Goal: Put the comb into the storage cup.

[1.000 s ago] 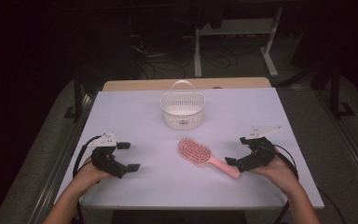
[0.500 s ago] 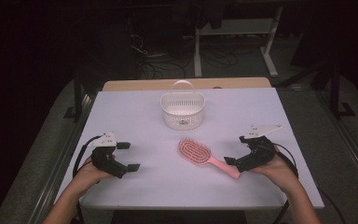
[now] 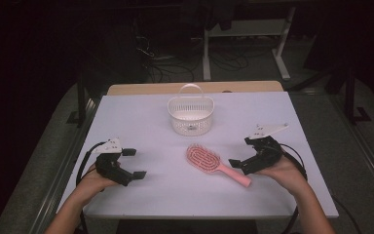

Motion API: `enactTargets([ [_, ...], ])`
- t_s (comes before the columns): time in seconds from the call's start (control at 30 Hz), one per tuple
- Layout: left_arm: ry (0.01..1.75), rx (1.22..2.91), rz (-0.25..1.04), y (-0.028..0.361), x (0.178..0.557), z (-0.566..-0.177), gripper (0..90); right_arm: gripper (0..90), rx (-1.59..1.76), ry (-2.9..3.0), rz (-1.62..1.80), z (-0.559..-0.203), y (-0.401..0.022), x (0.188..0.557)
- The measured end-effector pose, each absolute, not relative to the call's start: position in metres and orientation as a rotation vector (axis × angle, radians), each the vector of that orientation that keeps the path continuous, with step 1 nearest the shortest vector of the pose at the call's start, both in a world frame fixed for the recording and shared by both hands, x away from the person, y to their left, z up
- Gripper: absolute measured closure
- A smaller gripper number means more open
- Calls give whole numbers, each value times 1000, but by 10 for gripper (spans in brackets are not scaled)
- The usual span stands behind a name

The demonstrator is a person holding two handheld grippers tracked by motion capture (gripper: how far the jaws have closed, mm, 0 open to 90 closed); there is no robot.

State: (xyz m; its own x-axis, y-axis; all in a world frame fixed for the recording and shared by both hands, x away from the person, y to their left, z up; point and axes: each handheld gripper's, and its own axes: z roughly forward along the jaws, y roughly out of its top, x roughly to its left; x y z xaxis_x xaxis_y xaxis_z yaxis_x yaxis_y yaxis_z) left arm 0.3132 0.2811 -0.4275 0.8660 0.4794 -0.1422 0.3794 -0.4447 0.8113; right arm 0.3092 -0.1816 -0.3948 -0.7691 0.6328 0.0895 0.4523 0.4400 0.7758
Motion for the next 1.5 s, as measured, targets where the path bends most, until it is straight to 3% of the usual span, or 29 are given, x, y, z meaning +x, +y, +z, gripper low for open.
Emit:
enactTargets([
  [1.5,620,2085,133,282,313,-427,0,9,906,2528,1192,-372,-139,342],
])
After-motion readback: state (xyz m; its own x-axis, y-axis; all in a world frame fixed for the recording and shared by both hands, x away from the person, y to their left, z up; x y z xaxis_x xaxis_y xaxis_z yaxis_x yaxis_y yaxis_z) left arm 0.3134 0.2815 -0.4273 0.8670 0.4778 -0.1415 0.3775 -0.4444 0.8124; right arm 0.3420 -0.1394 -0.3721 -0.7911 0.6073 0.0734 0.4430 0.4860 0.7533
